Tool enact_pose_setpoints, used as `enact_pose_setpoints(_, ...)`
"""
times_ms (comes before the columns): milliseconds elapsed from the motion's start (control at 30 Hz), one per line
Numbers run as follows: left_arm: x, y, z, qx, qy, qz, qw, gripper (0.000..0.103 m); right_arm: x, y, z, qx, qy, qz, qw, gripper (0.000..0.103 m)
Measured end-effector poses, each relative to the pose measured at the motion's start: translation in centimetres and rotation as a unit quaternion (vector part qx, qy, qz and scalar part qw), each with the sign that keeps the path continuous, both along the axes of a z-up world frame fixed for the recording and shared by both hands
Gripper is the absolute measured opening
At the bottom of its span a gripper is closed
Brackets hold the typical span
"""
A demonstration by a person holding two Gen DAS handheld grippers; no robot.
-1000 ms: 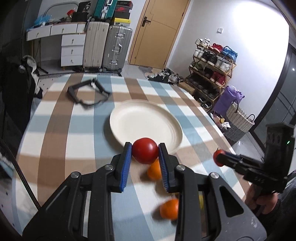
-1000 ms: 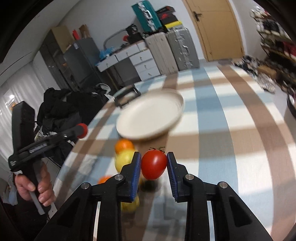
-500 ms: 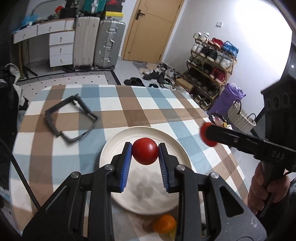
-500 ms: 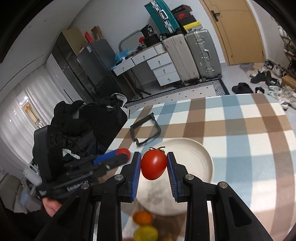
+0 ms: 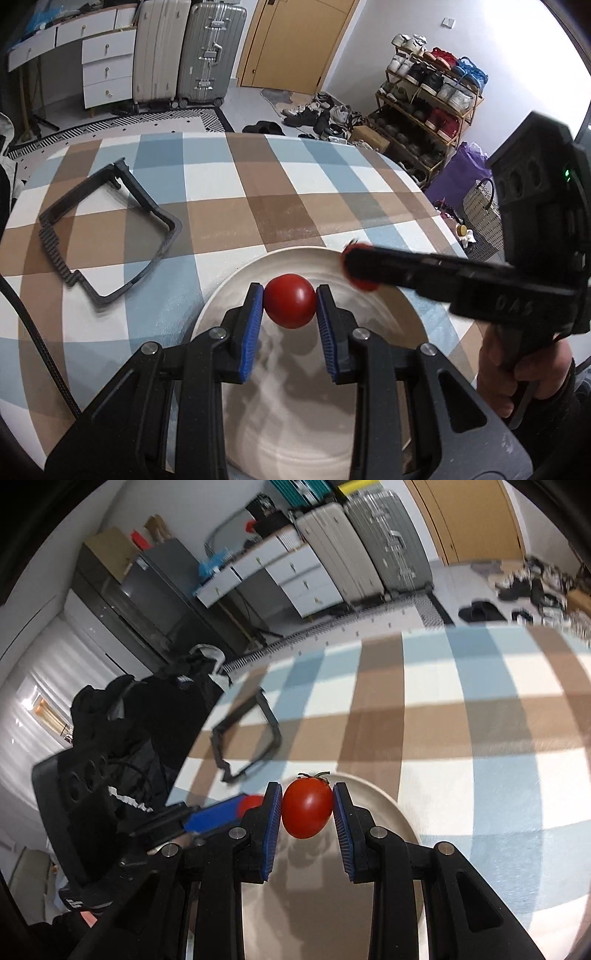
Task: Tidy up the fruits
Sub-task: 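Carry both tomatoes over the white plate and open both tools, then lift both tools away from the plate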
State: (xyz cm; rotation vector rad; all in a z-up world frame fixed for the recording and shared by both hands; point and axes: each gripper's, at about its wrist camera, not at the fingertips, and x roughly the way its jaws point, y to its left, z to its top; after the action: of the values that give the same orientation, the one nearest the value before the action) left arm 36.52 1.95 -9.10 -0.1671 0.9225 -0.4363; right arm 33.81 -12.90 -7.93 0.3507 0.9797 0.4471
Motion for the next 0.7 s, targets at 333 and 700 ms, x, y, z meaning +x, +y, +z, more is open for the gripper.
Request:
enact_pose_setpoints(333, 0.9, -0.4, -1.4, -0.01, 0.009, -0.003, 0.9999, 0.026, 1.3, 0.2, -3.7, 0.005, 0.037, -0.002, 0.999, 0.029)
enact_pose_setpoints(700, -0.3, 0.6, 0.2, -0.031, 0.008, 0.009, 0.9995, 0.027, 0.6, 0.1, -3.1, 0.013, 0.017, -0.017, 1.0, 0.05)
